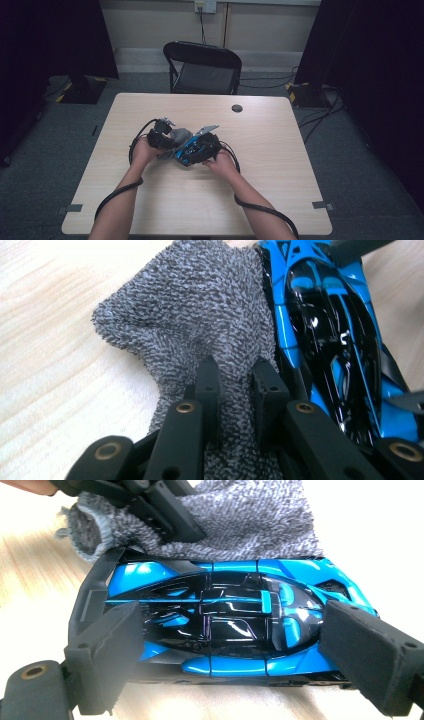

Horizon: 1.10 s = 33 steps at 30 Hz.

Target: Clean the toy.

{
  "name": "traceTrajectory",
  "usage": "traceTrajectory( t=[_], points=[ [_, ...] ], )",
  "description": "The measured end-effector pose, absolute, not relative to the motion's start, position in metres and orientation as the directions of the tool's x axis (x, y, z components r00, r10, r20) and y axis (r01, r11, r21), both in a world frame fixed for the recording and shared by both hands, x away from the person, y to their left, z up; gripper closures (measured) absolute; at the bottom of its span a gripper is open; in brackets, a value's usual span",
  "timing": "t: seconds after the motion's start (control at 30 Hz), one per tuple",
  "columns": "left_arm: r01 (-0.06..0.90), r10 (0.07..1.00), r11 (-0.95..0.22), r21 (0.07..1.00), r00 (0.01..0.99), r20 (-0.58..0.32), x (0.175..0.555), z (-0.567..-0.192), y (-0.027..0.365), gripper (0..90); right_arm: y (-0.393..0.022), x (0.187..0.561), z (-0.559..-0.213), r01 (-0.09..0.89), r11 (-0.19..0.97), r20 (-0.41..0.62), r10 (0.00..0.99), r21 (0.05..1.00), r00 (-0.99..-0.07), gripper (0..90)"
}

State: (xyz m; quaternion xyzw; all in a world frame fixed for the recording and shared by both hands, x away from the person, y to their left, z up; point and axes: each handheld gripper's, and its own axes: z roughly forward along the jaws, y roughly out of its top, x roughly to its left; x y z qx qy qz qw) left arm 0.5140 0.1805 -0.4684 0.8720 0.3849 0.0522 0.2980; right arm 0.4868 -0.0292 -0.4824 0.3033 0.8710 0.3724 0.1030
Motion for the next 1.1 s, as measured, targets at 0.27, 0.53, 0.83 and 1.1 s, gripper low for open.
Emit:
traceTrajectory(
  t=[0.27,0.53,0.83,1.1],
  points=[
    [0.643,0.702,-0.524,0.558,0.698,-0.145,0.502,-0.467,0.19,77.1,-0.029,0.487,-0.482,0.451,0.54,0.045,0.605,0.711,-0.795,10.2],
    [0.645,0.701,-0.513,0.566,0.695,-0.158,0.489,-0.467,0.199,77.0,-0.029,0.487,-0.482,0.452,0.539,0.045,0.606,0.711,-0.794,10.2],
    [0.646,0.7,-0.505,0.572,0.695,-0.167,0.479,-0.466,0.203,77.0,-0.029,0.487,-0.482,0.452,0.539,0.045,0.607,0.71,-0.794,10.2],
    [0.649,0.695,-0.508,0.566,0.697,-0.175,0.471,-0.465,0.208,77.0,-0.029,0.487,-0.482,0.455,0.541,0.045,0.607,0.708,-0.793,10.2]
  ],
)
